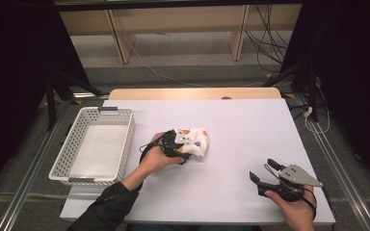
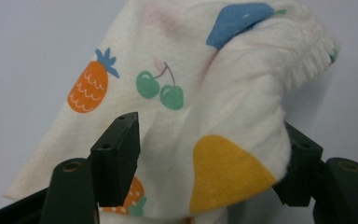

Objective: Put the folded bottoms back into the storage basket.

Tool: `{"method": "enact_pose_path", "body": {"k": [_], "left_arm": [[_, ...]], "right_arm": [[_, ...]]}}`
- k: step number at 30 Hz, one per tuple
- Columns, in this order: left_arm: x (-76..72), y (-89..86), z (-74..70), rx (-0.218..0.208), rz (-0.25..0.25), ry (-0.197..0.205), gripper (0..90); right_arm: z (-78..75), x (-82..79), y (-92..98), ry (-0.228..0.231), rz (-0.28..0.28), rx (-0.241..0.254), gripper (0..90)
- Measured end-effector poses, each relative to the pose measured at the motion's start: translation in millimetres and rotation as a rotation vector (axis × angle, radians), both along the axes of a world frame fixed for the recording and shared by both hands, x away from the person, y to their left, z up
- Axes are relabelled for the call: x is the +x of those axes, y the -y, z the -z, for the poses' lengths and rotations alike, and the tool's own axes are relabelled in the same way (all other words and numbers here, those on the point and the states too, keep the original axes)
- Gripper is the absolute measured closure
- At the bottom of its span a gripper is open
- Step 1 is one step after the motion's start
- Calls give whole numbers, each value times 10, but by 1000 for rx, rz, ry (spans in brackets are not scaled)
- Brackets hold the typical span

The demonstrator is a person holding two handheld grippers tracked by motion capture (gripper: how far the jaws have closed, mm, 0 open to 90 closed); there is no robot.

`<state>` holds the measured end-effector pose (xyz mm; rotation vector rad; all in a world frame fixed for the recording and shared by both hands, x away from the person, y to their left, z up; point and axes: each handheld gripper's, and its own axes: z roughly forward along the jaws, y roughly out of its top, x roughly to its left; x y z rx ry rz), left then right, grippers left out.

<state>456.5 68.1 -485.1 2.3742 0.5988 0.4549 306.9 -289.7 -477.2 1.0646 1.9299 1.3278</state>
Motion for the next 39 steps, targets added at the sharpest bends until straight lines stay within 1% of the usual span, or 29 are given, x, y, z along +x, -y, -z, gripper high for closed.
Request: {"method": "enact_pose_path", "body": {"k": [1, 2, 3, 4, 5, 7, 9, 11, 12, 14, 16, 18, 20, 25, 29, 31, 36, 39], "left_arm": [[4, -4, -2, -4, 2, -8, 364], [8, -7, -6, -7, 5, -21, 411], [16, -11, -5, -16, 8, -38, 411], [24, -19, -3, -28, 13, -59, 446], [33, -29, -1, -41, 14, -78, 501], [46, -49, 5, -61, 9, -98, 508], [48, -56, 8, -69, 8, -101, 522], [44, -52, 4, -65, 9, -100, 541], [40, -48, 3, -64, 9, -100, 566], [35, -44, 1, -65, 2, -101, 577], [34, -45, 1, -67, 3, -100, 616], [33, -51, 5, -74, -3, -96, 631], [31, -56, 8, -75, -7, -92, 663], [3, -55, 17, -73, -14, -65, 705], [-25, -51, 24, -70, -12, -43, 728], [-36, -48, 22, -62, -9, -35, 736], [-62, -37, 11, -49, -9, -24, 755], [-73, -35, 6, -45, -10, -17, 762]], "right_arm": [[0, 0, 1, -1, 0, -1, 192], [0, 0, -1, -1, 0, 0, 192], [0, 0, -1, -1, 0, 0, 192], [0, 0, -2, -3, 1, -1, 192], [-1, -2, -1, -7, 0, -7, 193], [-1, -3, -1, -7, 0, -7, 192], [-1, -2, -3, -7, 0, -7, 192], [6, 2, -9, -2, -1, 0, 192], [7, 3, -10, -2, 0, -1, 193], [6, 3, -9, -2, 0, -2, 192], [-1, -4, -9, -4, -2, -4, 192], [-5, -6, -11, -3, -3, -7, 192], [2, -1, -18, 3, -5, 1, 192], [13, 1, -15, 0, -3, -5, 193], [15, -4, -16, -7, -2, -8, 193], [20, -3, -19, -6, -3, -3, 193], [17, -7, -15, -9, -3, -10, 193], [21, -4, -19, -4, -6, -3, 193]]}}
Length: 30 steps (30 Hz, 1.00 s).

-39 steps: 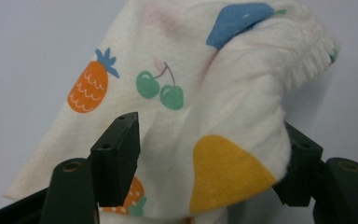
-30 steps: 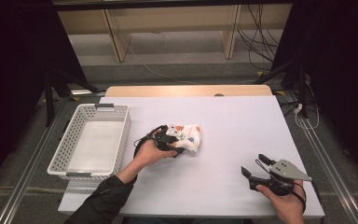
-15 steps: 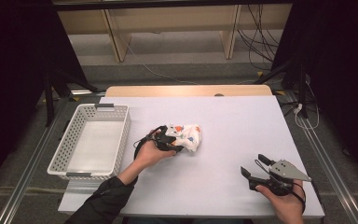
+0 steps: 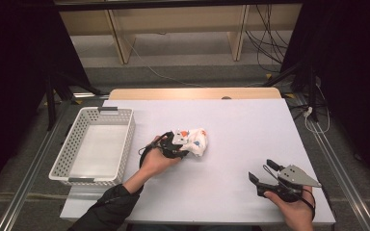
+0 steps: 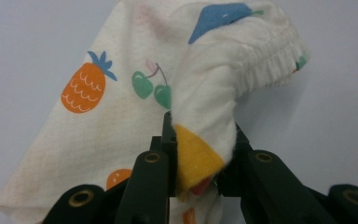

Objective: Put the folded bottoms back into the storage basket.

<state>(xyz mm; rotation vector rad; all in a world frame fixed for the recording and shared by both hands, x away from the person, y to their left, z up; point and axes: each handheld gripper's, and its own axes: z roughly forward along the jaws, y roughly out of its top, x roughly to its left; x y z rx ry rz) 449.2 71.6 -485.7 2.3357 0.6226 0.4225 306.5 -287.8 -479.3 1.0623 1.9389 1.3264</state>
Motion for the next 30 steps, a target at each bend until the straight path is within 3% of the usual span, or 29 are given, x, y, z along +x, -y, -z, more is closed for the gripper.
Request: {"method": "enact_pose_path", "body": {"k": [3, 30], "left_arm": [[-15, 2, -21, 16, 9, 12, 764], [-133, -60, -264, 29, 12, 101, 765]], "right_arm": [[0, -1, 0, 0, 0, -1, 193], [0, 0, 2, 5, 4, 3, 193]]}}
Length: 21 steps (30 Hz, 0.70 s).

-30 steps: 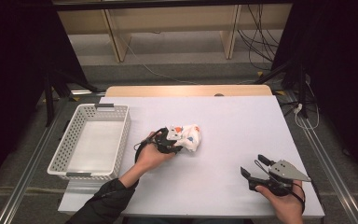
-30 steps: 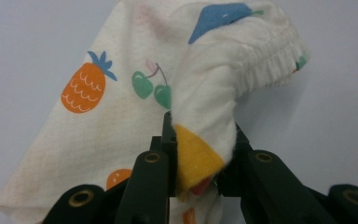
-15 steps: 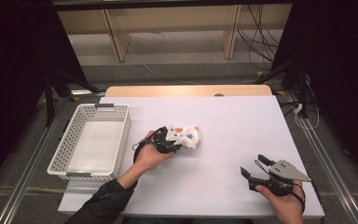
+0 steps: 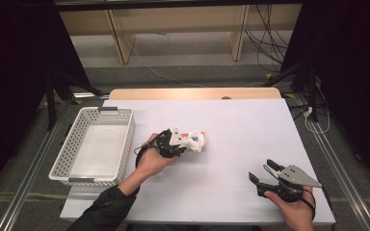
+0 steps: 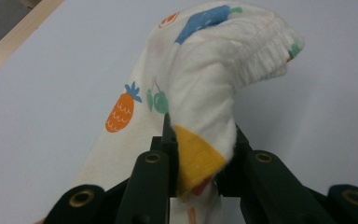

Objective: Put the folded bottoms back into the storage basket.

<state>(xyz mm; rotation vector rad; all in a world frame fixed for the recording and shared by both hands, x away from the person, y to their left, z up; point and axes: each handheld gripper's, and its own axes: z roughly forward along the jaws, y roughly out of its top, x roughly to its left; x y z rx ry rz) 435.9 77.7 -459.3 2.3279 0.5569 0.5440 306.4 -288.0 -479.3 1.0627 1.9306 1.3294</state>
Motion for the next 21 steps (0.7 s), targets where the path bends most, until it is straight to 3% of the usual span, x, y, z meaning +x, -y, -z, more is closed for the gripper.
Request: {"method": "enact_pose_path", "body": {"k": [21], "left_arm": [[-91, -27, -149, 8, 17, 45, 764]], "right_arm": [[-2, -1, 2, 1, 2, 1, 193]]}}
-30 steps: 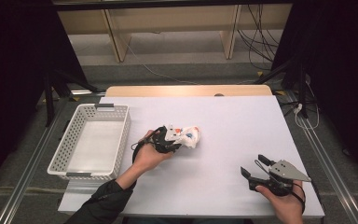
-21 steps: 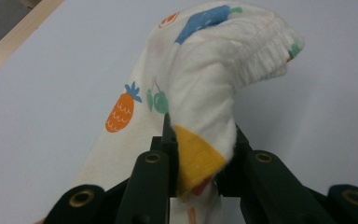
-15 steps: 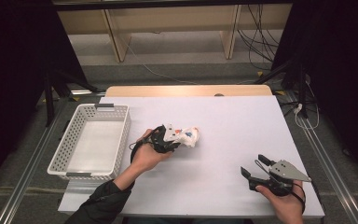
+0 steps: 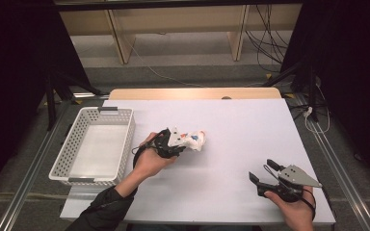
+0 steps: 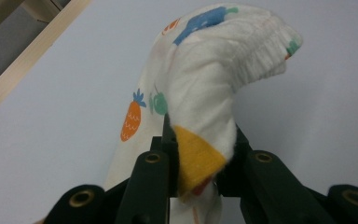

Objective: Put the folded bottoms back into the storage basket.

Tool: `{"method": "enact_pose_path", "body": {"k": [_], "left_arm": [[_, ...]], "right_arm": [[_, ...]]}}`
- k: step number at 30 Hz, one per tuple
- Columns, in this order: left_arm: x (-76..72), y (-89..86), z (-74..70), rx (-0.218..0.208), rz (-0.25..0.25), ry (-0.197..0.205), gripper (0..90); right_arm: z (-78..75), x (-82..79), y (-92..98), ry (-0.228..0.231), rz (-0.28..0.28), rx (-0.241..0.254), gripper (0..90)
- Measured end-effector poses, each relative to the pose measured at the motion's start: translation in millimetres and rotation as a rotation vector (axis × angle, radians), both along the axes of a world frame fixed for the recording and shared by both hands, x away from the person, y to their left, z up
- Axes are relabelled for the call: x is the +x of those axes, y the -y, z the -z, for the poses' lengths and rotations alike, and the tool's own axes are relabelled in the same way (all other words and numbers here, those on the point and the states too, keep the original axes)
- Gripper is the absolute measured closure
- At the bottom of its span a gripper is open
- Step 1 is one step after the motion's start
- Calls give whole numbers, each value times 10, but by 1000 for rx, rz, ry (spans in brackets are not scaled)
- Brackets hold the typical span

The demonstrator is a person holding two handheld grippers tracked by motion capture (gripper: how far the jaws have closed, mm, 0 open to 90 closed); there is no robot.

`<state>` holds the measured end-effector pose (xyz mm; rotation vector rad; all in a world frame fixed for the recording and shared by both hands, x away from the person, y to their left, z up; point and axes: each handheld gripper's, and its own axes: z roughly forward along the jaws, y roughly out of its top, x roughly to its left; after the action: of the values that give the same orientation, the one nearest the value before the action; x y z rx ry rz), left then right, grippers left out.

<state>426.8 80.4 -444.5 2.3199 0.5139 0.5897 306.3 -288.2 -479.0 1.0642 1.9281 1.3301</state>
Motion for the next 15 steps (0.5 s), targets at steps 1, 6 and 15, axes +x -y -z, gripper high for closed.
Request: {"method": "enact_pose_path", "body": {"k": [1, 6, 15], "left_arm": [[-3, -2, -6, -2, 2, 2, 765], [-23, -13, -42, -1, 2, 9, 765], [-44, -48, -88, -2, 1, 20, 765]], "right_arm": [[-1, -1, -1, -1, 0, 1, 193], [-1, -1, 0, -1, 0, 1, 193], [-5, -4, 1, -2, -1, 0, 193]]}}
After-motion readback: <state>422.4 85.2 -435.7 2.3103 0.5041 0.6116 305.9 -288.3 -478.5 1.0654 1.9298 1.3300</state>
